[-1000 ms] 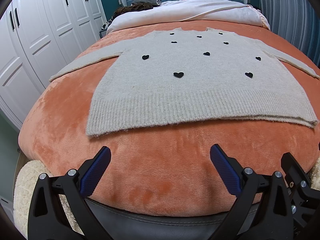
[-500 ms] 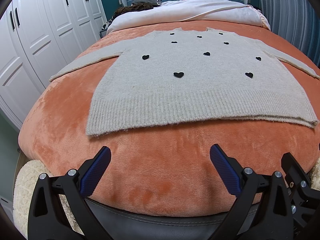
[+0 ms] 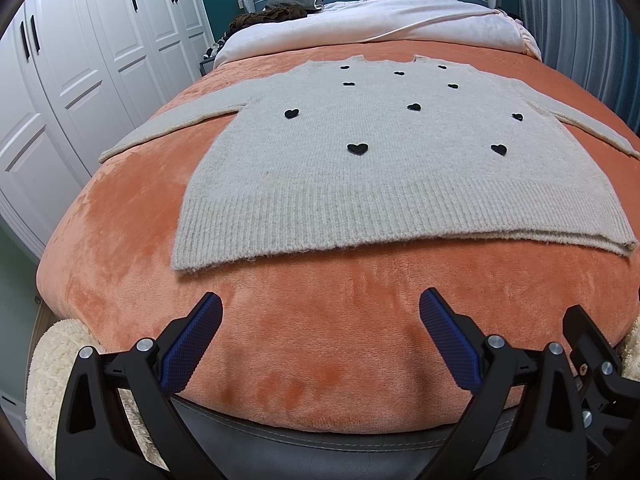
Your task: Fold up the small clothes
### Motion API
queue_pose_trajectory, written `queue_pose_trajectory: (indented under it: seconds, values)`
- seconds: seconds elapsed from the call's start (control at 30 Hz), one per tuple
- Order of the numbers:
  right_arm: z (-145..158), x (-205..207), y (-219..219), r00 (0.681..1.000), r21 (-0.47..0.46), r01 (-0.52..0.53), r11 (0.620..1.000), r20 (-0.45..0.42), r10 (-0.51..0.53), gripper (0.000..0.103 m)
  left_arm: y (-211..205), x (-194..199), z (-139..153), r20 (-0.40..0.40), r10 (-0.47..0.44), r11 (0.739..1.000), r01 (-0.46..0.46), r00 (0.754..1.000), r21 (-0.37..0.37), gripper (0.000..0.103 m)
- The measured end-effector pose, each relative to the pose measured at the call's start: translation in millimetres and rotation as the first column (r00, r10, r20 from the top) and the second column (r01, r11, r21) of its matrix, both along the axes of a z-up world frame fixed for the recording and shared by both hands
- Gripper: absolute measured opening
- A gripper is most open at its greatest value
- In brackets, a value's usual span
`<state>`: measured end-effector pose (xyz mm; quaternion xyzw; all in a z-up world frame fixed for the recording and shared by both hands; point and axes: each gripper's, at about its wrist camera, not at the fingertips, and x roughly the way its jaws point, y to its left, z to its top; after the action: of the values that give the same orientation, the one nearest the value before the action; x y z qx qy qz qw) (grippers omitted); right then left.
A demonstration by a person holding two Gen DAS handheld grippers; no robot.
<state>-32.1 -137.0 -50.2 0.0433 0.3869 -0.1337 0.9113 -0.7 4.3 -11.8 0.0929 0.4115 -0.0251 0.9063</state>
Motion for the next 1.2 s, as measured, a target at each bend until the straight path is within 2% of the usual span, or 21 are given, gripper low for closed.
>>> queue_pose_trajectory:
  seconds: [0.37,0.5,0.6,0.73,0.8,0.9,1.03,1.1,1.2]
  values:
    - [0,1,0,1.000,0.003,-0.004,1.000,-0.002,0.004,0.098,1,0,0,-0.002,-0.001,1.000,0.001,1.000,-0.002,0.097]
    - [-1,4,-11,0.999,0.093,-0.051,0.994,-0.002,0.051,0.098,11,3,4,-0.017,0.002,0.999,-0.003,1.000,-0.052,0.098]
    - [10,13,-49,0.999,0.174,-0.009,0.985,0.050,0.000,0.098,23,7,15,-0.005,0.004,0.995,-0.005,1.000,-0.095,0.098]
    - [34,43,-151,0.983,0.228,0.136,0.964,0.092,-0.160,0.098,36,17,32,0.011,0.023,0.990,-0.021,1.000,-0.143,0.098]
    - [43,61,-216,0.958,0.261,0.240,0.935,0.089,-0.271,0.098,42,26,40,0.019,0.041,0.987,-0.037,0.999,-0.154,0.098]
    - [50,87,-312,0.903,0.322,0.382,0.866,0.070,-0.424,0.098,47,40,45,0.020,0.067,0.987,-0.063,0.998,-0.147,0.098]
    - [37,123,-422,0.824,0.364,0.523,0.771,0.017,-0.567,0.098,49,58,45,0.020,0.082,0.988,-0.079,0.996,-0.130,0.098]
    - [23,133,-463,0.767,0.369,0.602,0.709,-0.020,-0.641,0.098,47,70,42,0.007,0.087,0.989,-0.086,0.996,-0.117,0.098]
    - [-10,143,-512,0.677,0.427,0.692,0.582,-0.101,-0.729,0.098,41,86,38,-0.009,0.090,0.992,-0.090,0.996,-0.092,0.098]
